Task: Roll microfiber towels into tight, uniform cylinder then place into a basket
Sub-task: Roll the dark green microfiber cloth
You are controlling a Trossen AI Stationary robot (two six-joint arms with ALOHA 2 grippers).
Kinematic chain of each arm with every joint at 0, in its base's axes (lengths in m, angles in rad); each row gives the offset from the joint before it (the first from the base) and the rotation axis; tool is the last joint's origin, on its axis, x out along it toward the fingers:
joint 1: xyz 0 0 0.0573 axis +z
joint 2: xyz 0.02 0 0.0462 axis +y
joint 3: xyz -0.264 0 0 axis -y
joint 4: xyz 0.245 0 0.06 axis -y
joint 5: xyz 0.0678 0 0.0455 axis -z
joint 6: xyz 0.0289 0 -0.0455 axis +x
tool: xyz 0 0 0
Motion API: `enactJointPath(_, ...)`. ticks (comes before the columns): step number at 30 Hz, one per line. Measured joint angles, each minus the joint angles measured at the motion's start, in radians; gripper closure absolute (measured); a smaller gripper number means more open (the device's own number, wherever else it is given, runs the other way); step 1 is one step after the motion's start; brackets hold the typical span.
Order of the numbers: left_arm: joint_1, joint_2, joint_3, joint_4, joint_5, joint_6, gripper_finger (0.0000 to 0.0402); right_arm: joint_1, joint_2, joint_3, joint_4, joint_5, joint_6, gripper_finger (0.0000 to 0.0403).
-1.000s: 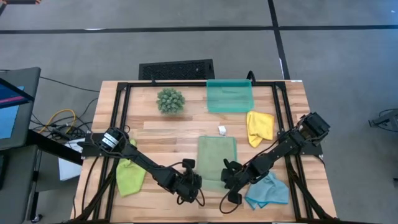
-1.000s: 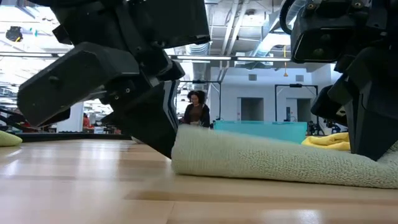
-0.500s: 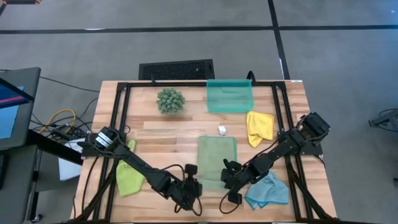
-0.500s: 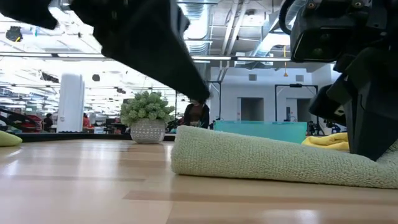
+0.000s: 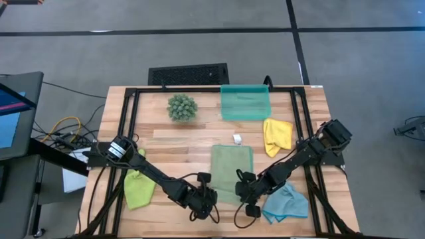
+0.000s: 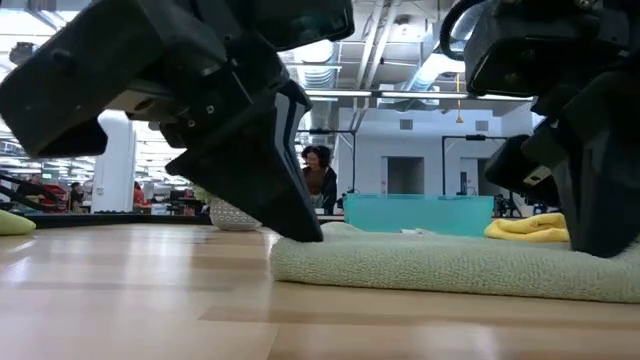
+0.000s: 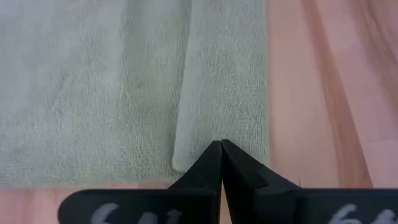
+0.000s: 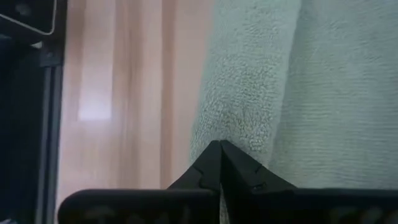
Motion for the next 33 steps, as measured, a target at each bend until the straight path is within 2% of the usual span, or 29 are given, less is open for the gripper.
enactJointPath(6,-0.004,0.000,0.000,-0.013,0.017,-0.010,0.0401,-0.004,-0.075,0.000,-0.030,-0.007,-0.008,0.0362)
enactJointPath(10,-0.005,0.000,0.000,-0.027,0.020,-0.026,0.0401,0.015,-0.113,0.000,-0.033,0.027,-0.008,0.0358)
enactJointPath(13,-0.006,0.000,0.000,-0.036,0.020,-0.034,0.0401,0.046,-0.113,0.000,-0.047,0.029,-0.003,0.0358)
enactJointPath(18,-0.007,0.000,0.000,-0.046,0.020,-0.046,0.0401,0.077,-0.097,-0.001,-0.088,0.108,0.041,0.0364)
enactJointPath(30,-0.027,-0.010,0.000,-0.057,0.045,-0.064,0.0401,0.035,-0.049,0.002,-0.110,0.137,0.046,0.0385)
enactJointPath(33,-0.030,-0.025,0.000,-0.051,0.010,-0.069,0.0401,0.028,-0.043,-0.002,-0.130,0.150,0.021,0.0382)
